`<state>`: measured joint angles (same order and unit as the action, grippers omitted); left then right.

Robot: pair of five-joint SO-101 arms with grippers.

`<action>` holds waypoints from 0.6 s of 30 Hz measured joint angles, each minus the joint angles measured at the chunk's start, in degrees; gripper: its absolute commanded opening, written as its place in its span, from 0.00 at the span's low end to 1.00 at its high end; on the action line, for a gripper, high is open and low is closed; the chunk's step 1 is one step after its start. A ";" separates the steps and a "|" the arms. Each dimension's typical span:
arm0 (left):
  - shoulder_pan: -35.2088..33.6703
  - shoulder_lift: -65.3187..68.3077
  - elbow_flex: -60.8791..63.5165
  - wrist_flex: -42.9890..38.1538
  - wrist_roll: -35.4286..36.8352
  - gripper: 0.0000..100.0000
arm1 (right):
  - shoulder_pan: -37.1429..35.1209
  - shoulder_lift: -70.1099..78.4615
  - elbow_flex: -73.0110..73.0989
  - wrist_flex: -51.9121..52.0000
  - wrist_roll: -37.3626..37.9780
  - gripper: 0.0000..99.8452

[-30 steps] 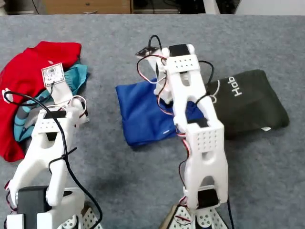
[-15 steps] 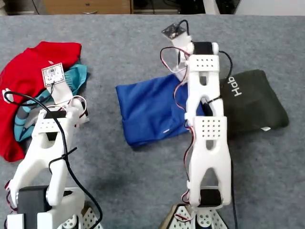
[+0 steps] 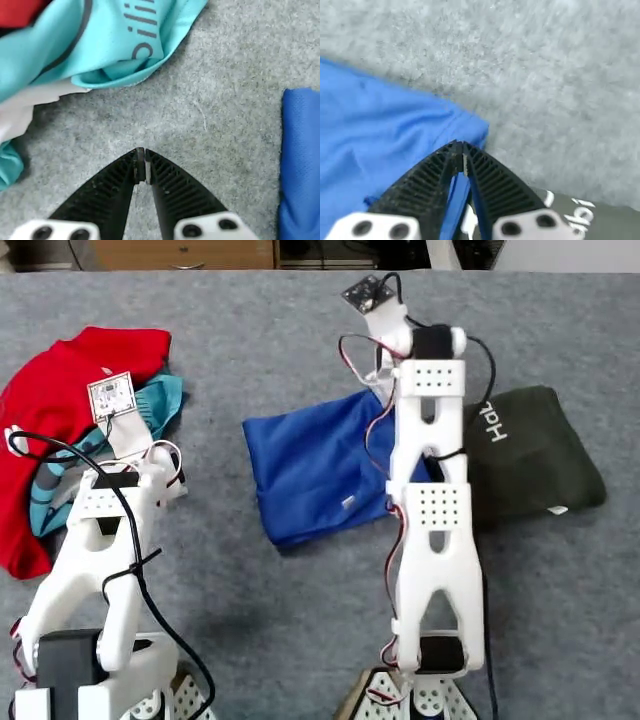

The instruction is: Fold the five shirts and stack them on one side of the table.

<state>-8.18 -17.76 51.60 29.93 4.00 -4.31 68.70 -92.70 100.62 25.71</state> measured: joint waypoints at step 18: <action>0.00 0.00 0.00 0.00 0.00 0.02 | -8.70 -30.68 58.99 -5.45 0.00 0.00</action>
<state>-8.18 -17.76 51.60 29.93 4.00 -13.01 38.02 -33.71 95.16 25.71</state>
